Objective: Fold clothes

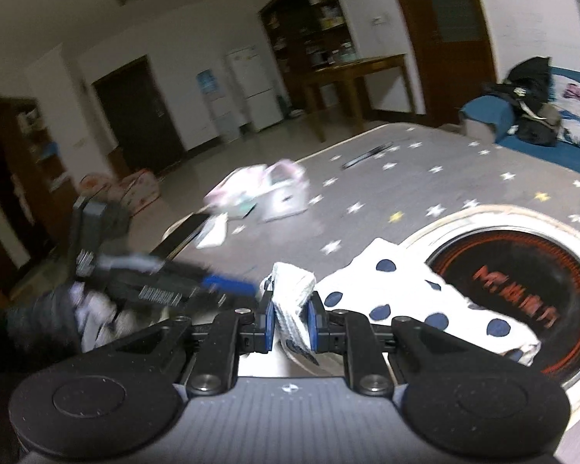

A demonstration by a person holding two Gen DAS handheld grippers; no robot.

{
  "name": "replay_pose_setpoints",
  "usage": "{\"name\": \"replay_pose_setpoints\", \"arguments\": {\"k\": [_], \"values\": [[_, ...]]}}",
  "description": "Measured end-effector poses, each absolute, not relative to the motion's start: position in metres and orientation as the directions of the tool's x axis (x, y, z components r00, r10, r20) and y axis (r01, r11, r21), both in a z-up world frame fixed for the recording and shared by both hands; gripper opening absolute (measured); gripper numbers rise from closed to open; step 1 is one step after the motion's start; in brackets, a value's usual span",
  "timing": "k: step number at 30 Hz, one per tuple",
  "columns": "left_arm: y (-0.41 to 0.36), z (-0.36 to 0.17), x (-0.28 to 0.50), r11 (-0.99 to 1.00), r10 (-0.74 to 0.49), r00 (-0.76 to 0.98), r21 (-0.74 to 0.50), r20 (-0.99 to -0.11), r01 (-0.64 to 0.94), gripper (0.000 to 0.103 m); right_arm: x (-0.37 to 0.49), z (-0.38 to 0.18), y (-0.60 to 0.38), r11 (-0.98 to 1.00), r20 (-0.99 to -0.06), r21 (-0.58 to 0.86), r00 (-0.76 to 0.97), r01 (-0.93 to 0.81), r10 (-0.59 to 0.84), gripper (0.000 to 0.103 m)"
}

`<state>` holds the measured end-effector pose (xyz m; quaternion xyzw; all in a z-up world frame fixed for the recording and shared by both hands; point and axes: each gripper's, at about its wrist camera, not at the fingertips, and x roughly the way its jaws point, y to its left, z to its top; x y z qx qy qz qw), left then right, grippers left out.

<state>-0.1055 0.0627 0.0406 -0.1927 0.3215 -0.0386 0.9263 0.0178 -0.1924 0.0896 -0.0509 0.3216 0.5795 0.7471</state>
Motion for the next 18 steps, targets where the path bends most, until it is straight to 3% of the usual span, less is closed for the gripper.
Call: {"name": "replay_pose_setpoints", "arguments": {"k": [6, 13, 18], "values": [[0.059, 0.048, -0.107, 0.925, -0.201, 0.802, -0.378, -0.563, -0.034, 0.045, -0.019, 0.077, -0.204, 0.248, -0.573, 0.179, 0.104, -0.952, 0.813, 0.016], [0.042, 0.062, -0.107, 0.929, -0.248, 0.811, -0.367, -0.530, 0.044, 0.045, -0.066, 0.061, -0.203, 0.164, -0.643, -0.097, 0.188, -0.982, 0.743, 0.018], [0.029, 0.068, -0.102, 0.928, -0.284, 0.810, -0.360, -0.513, 0.097, 0.045, -0.089, 0.053, -0.199, 0.086, -0.665, -0.210, 0.207, -0.974, 0.717, 0.022]]}}
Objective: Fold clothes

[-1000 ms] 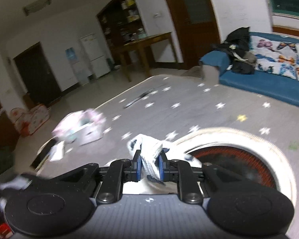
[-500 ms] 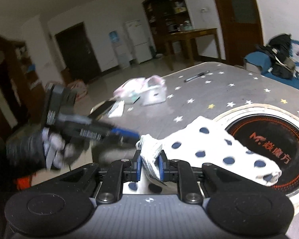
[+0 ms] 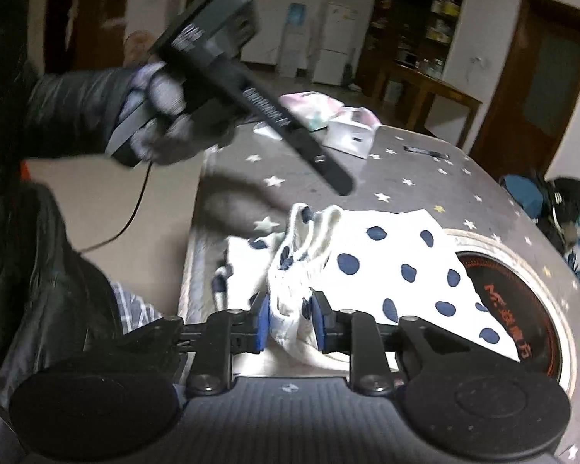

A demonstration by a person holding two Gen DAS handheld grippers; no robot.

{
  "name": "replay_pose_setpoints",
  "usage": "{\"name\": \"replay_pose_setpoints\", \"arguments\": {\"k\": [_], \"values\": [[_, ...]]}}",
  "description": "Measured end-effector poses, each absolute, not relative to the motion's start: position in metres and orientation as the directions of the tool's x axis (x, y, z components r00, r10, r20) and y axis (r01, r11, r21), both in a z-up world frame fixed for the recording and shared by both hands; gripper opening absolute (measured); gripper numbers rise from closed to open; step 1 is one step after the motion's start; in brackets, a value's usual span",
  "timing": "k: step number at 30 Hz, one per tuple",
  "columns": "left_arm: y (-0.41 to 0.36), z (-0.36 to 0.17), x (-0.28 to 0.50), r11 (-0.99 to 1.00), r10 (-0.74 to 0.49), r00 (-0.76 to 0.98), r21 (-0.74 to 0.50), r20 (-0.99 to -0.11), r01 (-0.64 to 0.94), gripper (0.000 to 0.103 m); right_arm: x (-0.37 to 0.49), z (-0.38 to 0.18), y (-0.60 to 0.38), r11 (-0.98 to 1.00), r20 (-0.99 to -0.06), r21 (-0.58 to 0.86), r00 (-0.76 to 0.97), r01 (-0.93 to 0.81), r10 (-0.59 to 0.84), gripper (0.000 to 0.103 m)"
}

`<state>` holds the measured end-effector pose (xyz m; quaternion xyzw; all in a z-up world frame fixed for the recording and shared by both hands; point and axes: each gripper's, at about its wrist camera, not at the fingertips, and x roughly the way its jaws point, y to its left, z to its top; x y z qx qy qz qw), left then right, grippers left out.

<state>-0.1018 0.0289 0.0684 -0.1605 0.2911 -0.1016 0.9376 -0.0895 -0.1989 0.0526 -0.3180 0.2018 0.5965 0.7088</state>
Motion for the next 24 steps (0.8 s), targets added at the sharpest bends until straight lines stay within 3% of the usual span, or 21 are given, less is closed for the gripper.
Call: {"name": "replay_pose_setpoints", "arguments": {"k": [15, 21, 24], "values": [[0.001, 0.051, -0.116, 0.910, -0.388, 0.731, -0.357, -0.562, 0.209, 0.044, -0.109, 0.051, -0.204, 0.043, -0.721, -0.232, 0.202, -0.972, 0.663, 0.021], [0.004, 0.053, -0.130, 0.909, -0.384, 0.739, -0.367, -0.553, 0.197, 0.045, -0.105, 0.058, -0.203, 0.107, -0.702, -0.255, 0.260, -0.961, 0.663, 0.023], [0.005, 0.056, -0.133, 0.908, -0.389, 0.741, -0.364, -0.547, 0.207, 0.045, -0.103, 0.054, -0.198, 0.104, -0.700, -0.265, 0.265, -0.959, 0.663, 0.034]]}}
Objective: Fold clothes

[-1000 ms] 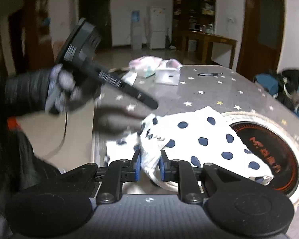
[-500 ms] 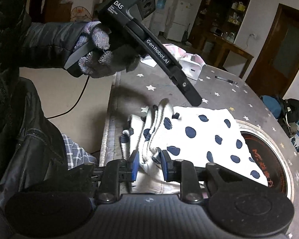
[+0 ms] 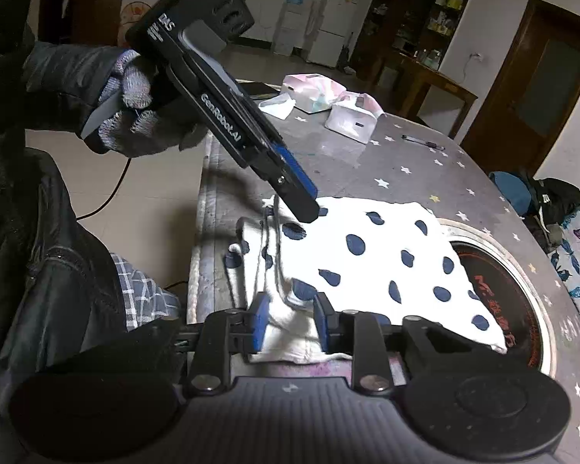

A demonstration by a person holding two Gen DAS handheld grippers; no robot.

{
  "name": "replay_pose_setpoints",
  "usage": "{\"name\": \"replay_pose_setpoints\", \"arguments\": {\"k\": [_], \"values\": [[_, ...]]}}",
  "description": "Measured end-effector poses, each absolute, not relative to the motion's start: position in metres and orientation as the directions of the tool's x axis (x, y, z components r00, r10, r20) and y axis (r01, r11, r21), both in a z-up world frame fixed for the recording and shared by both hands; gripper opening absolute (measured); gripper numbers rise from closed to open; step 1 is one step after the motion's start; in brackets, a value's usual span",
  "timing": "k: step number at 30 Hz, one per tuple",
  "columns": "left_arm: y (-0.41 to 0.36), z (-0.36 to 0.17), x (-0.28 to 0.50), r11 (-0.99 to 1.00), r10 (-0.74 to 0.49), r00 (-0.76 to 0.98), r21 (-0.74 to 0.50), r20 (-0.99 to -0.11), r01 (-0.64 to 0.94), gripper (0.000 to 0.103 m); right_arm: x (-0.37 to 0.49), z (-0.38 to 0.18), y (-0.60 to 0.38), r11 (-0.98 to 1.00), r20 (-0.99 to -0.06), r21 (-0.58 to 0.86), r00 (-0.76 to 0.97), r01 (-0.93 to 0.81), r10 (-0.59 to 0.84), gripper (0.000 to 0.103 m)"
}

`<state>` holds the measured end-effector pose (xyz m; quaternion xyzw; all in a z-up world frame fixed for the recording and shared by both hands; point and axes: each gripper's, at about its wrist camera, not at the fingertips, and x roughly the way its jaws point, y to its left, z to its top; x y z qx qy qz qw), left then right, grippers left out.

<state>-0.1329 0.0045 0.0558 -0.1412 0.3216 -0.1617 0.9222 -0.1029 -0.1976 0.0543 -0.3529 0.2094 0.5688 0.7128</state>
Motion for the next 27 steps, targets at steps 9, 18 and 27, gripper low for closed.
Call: {"name": "replay_pose_setpoints", "arguments": {"k": [9, 18, 27], "values": [[0.006, 0.054, -0.134, 0.910, -0.387, 0.731, -0.361, -0.562, 0.204, 0.045, -0.102, 0.044, -0.189, 0.080, -0.733, -0.289, 0.274, -0.954, 0.623, 0.026], [0.000, 0.057, -0.138, 0.903, -0.417, 0.709, -0.351, -0.569, 0.250, 0.044, -0.103, 0.051, -0.203, 0.086, -0.730, -0.283, 0.273, -0.955, 0.627, 0.014], [0.000, 0.088, -0.135, 0.894, -0.442, 0.761, -0.309, -0.476, 0.325, 0.045, -0.098, 0.065, -0.215, 0.123, -0.733, -0.186, 0.221, -0.975, 0.643, 0.015]]}}
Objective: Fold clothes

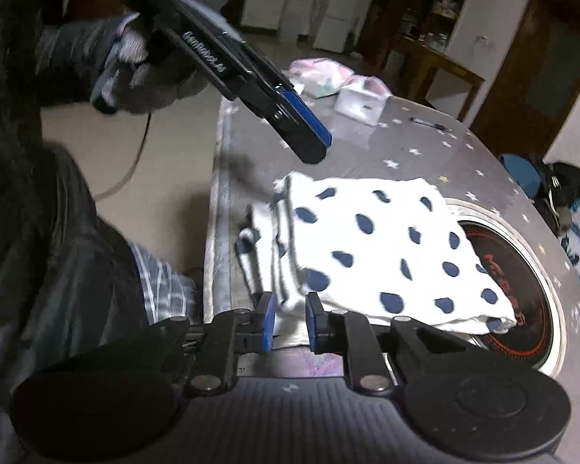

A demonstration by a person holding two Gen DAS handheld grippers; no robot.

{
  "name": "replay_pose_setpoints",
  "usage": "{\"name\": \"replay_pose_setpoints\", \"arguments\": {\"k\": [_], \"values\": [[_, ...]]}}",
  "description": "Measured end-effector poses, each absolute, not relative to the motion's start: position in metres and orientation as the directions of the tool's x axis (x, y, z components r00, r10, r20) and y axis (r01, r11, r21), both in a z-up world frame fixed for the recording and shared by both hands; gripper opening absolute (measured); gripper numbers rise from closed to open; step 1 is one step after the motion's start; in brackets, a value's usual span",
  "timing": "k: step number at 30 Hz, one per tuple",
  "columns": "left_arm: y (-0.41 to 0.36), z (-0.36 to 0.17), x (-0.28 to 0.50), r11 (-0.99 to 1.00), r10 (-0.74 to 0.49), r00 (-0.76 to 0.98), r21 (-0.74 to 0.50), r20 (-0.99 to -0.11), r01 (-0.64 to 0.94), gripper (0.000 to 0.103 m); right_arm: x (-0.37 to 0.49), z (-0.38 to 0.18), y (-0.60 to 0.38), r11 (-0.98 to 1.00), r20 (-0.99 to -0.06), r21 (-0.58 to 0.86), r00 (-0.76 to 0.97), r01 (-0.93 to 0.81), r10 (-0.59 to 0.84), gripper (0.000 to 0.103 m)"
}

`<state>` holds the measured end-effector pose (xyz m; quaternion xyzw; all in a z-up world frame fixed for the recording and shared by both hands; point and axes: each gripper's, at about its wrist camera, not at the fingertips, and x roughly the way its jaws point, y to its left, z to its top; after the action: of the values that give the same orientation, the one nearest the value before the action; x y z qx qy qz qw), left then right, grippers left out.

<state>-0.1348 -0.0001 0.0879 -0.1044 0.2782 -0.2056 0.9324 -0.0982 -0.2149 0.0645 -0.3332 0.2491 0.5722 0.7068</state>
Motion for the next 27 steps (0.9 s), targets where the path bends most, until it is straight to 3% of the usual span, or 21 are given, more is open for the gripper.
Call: {"name": "replay_pose_setpoints", "arguments": {"k": [10, 27], "values": [[-0.021, 0.052, -0.103, 0.863, -0.502, 0.688, -0.360, -0.525, 0.355, 0.043, -0.029, 0.078, -0.208, 0.403, -0.672, -0.101, 0.361, -0.909, 0.646, 0.022], [-0.022, 0.033, -0.104, 0.842, -0.535, 0.641, -0.414, -0.550, 0.347, 0.043, 0.093, 0.015, -0.182, 0.664, -0.731, -0.024, 0.466, -0.747, 0.498, 0.023]]}}
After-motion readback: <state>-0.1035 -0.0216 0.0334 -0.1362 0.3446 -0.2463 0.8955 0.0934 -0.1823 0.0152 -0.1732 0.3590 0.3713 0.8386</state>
